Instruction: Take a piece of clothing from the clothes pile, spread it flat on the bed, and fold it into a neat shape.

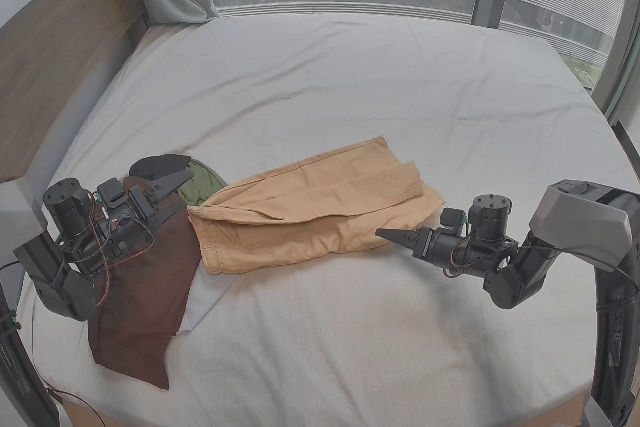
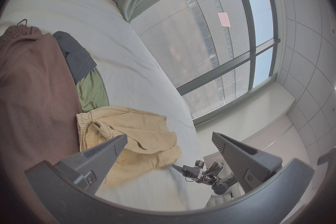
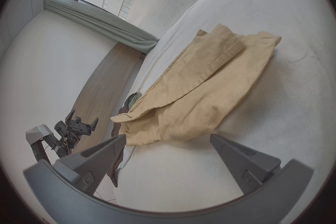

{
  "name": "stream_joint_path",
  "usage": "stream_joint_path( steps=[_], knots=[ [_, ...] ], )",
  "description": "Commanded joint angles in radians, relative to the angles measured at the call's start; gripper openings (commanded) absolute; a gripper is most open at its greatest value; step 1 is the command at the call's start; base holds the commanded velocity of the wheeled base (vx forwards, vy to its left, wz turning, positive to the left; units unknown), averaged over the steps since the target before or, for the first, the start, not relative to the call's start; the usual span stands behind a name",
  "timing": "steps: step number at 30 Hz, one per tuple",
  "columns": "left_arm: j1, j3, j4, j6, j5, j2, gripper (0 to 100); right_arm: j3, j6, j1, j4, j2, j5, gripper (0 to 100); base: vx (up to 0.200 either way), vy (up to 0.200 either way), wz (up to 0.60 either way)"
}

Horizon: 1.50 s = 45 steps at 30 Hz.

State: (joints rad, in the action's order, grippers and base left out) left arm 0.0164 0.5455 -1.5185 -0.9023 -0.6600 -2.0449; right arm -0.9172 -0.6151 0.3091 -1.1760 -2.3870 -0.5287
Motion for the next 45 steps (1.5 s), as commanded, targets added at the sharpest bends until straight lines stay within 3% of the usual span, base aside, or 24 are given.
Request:
stream_joint_path(
  steps=[1,9,13,18,39,40,45],
  knots=[
    [-0.01,-0.007,0.0,0.014,0.005,0.011,100,-0.043,0.0,0.015,0.015,-0.049,0.0,100,0.0,0.0,0.0],
    [-0.013,-0.022,0.0,0.065,-0.001,0.011,100,-0.149,0.0,0.03,0.081,-0.121,0.006,100,0.0,0.0,0.0],
    [-0.012,-0.021,0.0,0.065,-0.004,0.008,100,-0.259,0.0,0.041,0.108,-0.181,0.076,100,0.0,0.0,0.0],
    [-0.012,-0.019,0.0,0.065,-0.004,0.008,100,-0.327,-0.002,0.073,0.108,-0.224,0.092,100,0.0,0.0,0.0],
    [-0.009,-0.016,0.0,0.062,-0.004,-0.009,100,-0.377,-0.006,0.103,0.09,-0.264,0.141,100,0.0,0.0,0.0],
    [-0.009,-0.016,0.0,0.062,-0.004,-0.009,100,-0.377,-0.006,0.103,0.09,-0.264,0.141,0,0.0,0.0,0.0],
    [-0.009,-0.016,0.0,0.062,-0.004,-0.017,100,-0.376,-0.008,0.103,0.088,-0.268,0.142,0,0.0,0.0,0.0]
  ],
)
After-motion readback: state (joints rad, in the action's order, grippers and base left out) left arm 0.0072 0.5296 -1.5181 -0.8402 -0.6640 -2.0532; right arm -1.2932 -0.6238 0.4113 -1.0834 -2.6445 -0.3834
